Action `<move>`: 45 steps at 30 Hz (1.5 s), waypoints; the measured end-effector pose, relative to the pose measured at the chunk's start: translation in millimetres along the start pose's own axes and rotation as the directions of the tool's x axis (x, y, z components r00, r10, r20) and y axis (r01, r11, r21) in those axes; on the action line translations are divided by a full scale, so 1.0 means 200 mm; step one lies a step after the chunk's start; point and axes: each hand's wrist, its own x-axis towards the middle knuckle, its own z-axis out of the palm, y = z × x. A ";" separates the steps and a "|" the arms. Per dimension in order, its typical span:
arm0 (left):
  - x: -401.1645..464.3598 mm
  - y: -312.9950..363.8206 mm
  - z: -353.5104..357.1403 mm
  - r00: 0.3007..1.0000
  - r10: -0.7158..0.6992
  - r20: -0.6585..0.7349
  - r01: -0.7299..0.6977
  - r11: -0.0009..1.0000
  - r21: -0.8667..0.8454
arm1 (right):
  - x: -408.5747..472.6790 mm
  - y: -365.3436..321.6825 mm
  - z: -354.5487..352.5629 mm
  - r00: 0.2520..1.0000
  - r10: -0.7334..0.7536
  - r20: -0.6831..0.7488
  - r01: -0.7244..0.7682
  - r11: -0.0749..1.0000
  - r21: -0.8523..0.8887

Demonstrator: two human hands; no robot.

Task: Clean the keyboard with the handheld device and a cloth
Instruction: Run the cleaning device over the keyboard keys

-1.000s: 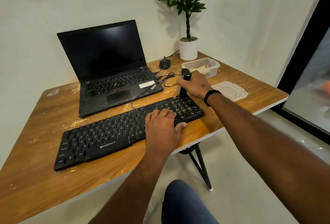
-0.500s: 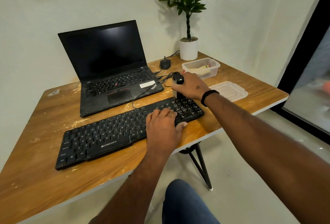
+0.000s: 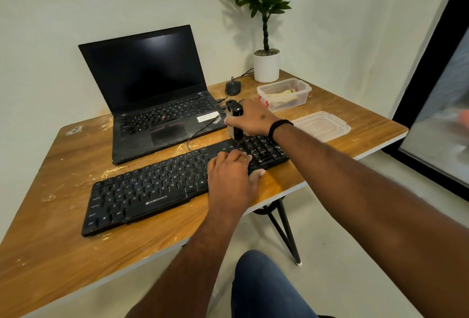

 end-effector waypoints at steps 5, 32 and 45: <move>0.00 0.00 0.00 1.000 -0.005 -0.002 0.005 1.000 -0.002 | -0.03 0.06 -0.05 0.989 0.040 -0.145 -0.056 0.992 -0.111; 0.00 0.00 0.00 1.000 -0.004 0.000 0.004 1.000 0.010 | -0.01 -0.04 -0.11 0.994 -0.089 0.057 0.105 0.886 -0.451; 0.01 0.00 -0.01 1.000 -0.009 0.008 0.009 1.000 0.022 | -0.01 0.08 -0.21 0.992 -0.030 0.124 0.062 0.963 -0.261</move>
